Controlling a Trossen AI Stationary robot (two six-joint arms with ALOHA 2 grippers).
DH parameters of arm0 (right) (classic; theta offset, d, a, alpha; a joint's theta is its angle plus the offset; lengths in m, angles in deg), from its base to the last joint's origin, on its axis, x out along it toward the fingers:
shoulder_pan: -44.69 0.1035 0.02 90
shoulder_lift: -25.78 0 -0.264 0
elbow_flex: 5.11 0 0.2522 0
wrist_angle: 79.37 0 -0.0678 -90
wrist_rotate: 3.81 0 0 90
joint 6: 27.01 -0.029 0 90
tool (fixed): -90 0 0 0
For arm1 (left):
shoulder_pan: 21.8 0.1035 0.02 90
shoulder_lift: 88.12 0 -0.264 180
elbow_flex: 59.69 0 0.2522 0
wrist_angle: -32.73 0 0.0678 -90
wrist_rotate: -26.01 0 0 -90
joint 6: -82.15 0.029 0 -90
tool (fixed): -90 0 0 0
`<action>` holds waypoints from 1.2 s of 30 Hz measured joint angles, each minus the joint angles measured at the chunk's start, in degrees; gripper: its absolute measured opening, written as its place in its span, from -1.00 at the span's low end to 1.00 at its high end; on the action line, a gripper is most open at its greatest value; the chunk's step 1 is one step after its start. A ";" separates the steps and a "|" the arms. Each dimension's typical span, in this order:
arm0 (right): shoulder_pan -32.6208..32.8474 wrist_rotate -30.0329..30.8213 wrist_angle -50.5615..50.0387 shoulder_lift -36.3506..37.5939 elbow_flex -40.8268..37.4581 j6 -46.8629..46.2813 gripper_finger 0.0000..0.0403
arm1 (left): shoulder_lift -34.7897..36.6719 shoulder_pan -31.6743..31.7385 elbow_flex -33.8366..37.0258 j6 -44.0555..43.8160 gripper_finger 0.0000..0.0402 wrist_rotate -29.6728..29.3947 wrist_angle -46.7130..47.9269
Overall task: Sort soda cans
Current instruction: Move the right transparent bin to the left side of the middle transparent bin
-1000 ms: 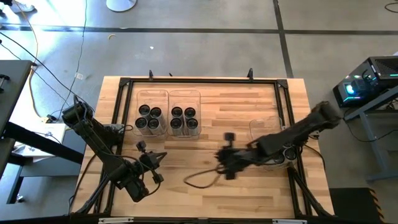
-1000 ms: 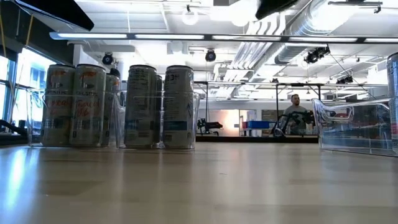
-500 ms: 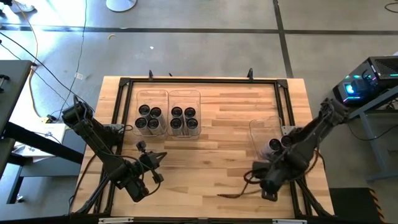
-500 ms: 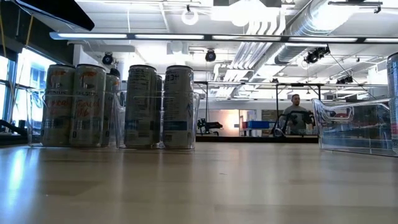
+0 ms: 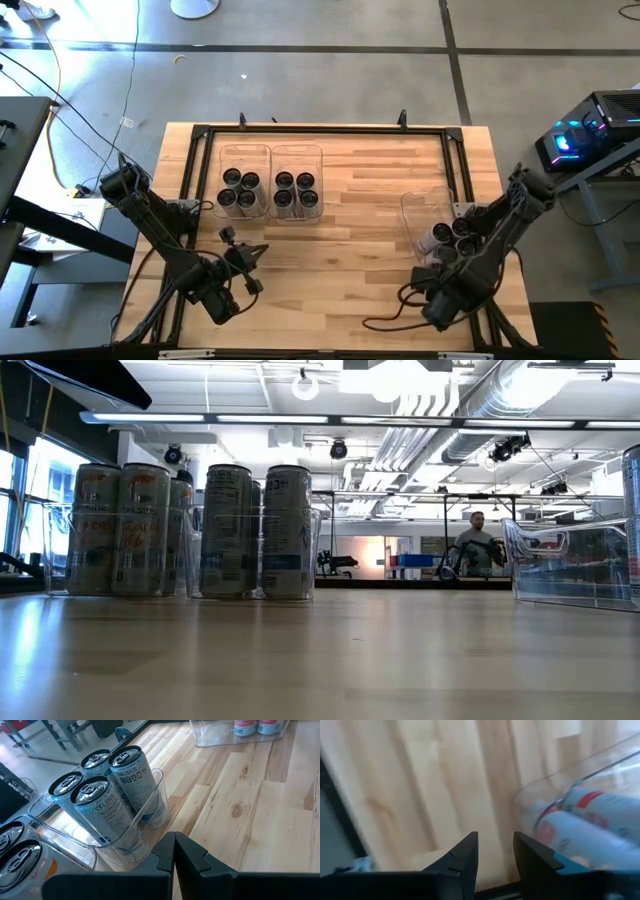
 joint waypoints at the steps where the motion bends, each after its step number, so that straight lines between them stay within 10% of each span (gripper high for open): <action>1: -0.22 0.67 -0.61 -0.35 0.00 1.30 -0.42 | 0.00 0.00 0.00 0.00 -1.00 -0.01 0.00; 20: -5.68 -0.73 -6.38 -4.21 -0.24 10.50 -0.44 | 0.00 -0.02 0.00 -0.20 -1.00 0.86 -0.15; 36: -10.05 -3.93 -4.47 -5.82 -0.22 17.03 -0.95 | 0.00 -0.02 0.00 -0.02 -1.00 1.01 -0.17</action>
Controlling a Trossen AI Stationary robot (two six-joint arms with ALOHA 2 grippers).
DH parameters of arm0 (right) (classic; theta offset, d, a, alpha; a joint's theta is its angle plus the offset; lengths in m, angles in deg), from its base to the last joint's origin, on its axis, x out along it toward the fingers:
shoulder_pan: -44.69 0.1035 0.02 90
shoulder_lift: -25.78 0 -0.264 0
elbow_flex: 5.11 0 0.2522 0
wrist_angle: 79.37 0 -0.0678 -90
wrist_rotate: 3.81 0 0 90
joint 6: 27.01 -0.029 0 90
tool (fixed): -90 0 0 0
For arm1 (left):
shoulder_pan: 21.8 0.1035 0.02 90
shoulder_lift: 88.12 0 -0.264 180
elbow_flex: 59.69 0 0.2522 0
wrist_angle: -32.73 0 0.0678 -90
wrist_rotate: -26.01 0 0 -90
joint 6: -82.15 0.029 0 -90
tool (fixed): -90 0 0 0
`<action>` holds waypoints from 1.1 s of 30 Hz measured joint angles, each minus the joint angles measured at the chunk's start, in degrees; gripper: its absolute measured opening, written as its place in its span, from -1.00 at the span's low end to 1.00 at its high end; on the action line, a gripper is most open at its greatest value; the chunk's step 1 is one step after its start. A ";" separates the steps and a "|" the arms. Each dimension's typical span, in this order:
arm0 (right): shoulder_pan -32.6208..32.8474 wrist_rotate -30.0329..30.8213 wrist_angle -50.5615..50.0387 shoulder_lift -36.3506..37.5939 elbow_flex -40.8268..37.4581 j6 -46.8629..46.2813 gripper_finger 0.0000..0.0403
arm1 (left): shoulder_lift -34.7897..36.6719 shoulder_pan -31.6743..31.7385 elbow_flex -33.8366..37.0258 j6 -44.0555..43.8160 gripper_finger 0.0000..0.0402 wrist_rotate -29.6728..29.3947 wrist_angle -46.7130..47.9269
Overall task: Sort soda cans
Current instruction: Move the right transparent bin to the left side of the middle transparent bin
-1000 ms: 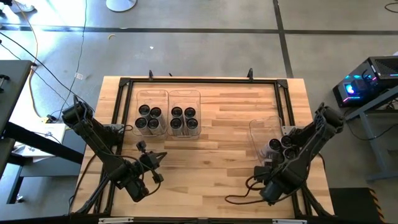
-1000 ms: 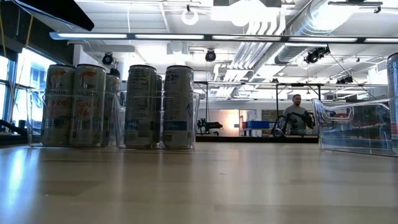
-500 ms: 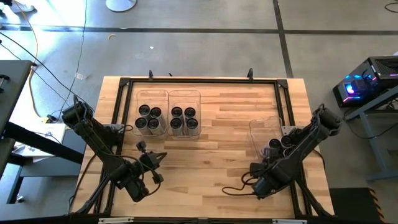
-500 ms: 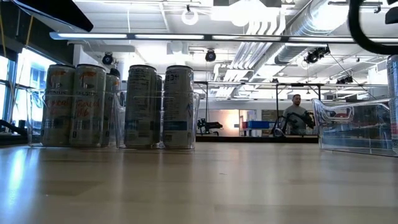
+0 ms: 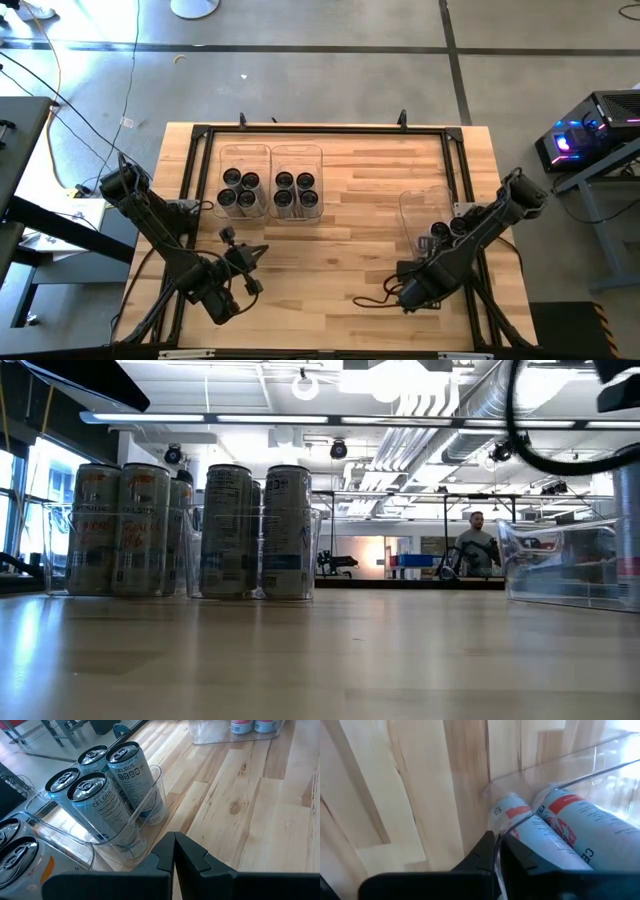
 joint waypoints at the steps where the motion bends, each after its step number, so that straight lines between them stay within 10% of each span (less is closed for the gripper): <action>1: -0.63 0.11 0.39 0.01 0.00 0.69 -0.95 | 0.00 0.00 0.00 0.00 -1.00 0.00 0.00; 33: -26.36 8.43 28.72 -0.21 -0.17 27.46 -1.00 | 0.00 0.02 0.00 -0.11 -1.00 0.87 -0.02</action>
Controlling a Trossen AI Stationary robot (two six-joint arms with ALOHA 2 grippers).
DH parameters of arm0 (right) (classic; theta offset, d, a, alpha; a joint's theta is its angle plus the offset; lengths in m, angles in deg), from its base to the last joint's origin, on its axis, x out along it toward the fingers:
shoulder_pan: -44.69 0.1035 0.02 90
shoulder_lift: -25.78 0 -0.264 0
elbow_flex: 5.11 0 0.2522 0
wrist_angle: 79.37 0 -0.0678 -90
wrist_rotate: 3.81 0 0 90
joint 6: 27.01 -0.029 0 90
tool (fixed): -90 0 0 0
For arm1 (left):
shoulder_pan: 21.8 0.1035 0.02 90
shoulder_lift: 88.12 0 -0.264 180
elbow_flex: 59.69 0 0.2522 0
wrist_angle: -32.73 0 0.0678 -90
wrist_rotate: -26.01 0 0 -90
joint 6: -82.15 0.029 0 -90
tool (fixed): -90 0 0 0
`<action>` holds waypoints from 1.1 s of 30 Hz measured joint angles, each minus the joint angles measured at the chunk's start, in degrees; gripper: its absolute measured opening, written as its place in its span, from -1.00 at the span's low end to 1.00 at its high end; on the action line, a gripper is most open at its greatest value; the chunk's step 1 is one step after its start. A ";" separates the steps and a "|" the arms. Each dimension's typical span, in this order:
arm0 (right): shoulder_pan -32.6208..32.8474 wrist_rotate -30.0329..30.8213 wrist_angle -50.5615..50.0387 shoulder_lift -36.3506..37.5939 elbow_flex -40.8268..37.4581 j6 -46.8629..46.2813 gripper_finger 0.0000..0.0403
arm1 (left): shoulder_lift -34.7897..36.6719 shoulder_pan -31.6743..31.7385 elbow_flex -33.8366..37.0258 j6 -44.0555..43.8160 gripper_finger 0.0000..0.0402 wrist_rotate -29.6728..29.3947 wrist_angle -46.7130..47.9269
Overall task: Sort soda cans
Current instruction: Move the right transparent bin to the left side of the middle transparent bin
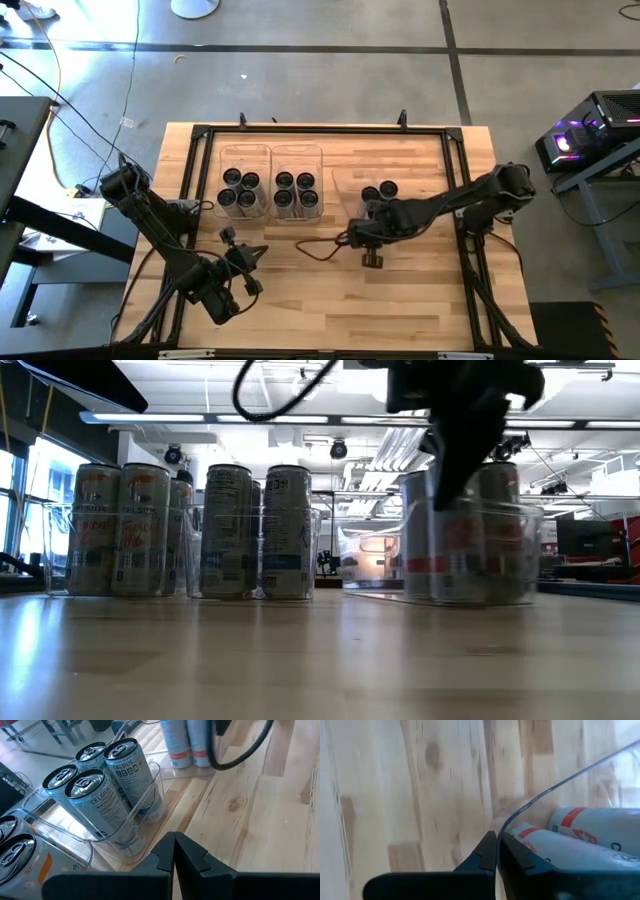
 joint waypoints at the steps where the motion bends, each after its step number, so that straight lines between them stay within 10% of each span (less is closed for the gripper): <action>1: -0.50 -0.02 1.26 -0.04 -0.04 0.69 -1.00 | 0.00 0.00 0.00 0.03 -1.00 -0.01 0.00; 24: -7.15 0.22 21.36 0.24 0.42 10.87 -0.42 | 0.00 0.00 0.00 0.11 -1.00 0.00 0.07; 33: -0.44 -1.27 0.85 3.57 9.78 9.82 -0.40 | 0.02 0.00 0.02 -0.28 -1.00 1.73 -0.16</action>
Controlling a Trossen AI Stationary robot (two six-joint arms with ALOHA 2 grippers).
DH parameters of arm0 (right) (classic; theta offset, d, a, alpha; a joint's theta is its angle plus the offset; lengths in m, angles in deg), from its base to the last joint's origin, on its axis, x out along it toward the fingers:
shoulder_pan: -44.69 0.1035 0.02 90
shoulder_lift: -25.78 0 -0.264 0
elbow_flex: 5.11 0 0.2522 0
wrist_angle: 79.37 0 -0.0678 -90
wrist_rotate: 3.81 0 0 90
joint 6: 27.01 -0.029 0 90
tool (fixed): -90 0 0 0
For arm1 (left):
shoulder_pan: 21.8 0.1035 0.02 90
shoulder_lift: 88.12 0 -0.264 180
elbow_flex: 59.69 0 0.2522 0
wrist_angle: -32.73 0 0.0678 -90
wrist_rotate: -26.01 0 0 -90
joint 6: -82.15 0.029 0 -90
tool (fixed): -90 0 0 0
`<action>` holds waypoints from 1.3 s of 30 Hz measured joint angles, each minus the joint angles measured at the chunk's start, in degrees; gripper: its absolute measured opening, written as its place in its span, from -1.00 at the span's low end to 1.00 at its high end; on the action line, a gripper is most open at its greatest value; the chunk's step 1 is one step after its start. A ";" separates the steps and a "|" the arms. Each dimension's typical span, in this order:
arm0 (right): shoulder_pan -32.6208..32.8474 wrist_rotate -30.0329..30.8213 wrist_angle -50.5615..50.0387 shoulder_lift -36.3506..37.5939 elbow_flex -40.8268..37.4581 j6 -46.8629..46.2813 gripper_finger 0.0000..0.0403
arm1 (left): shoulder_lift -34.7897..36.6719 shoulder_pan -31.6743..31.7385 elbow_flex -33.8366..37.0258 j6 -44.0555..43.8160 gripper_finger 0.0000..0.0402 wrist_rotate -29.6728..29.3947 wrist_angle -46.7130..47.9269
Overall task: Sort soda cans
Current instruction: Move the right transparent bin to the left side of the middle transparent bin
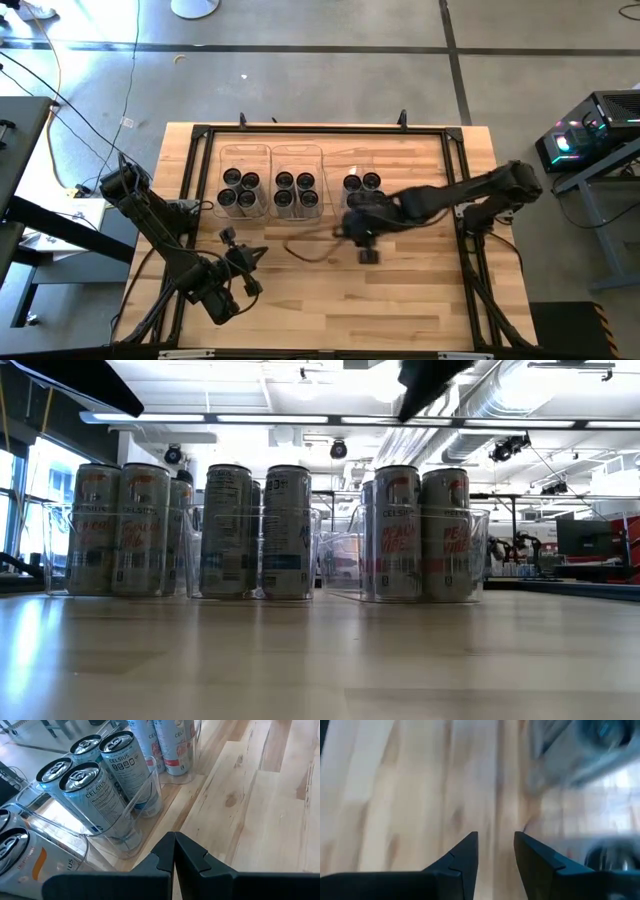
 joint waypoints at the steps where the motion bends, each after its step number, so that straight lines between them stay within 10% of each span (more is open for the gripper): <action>1: 1.34 -0.13 -2.71 0.98 0.10 -1.10 -0.40 | 0.00 0.00 0.00 -0.35 -1.00 0.00 0.00; 9: 14.51 5.35 -9.78 12.08 -8.89 -19.25 -0.44 | 0.00 -0.01 0.00 -0.90 -1.00 -1.56 -0.07; 19: 19.90 27.86 -1.89 27.53 -42.89 -50.13 -0.85 | 0.00 0.57 0.00 -1.96 -1.00 -4.79 -0.06; 27: 11.54 30.61 34.90 28.62 -60.93 -40.28 -0.99 | 0.00 4.70 0.00 -3.30 -1.00 -3.15 -0.06; 39: 3.31 21.44 55.07 23.83 -62.63 -25.26 -1.00 | 0.00 6.82 0.00 -3.28 -1.00 -2.98 -0.45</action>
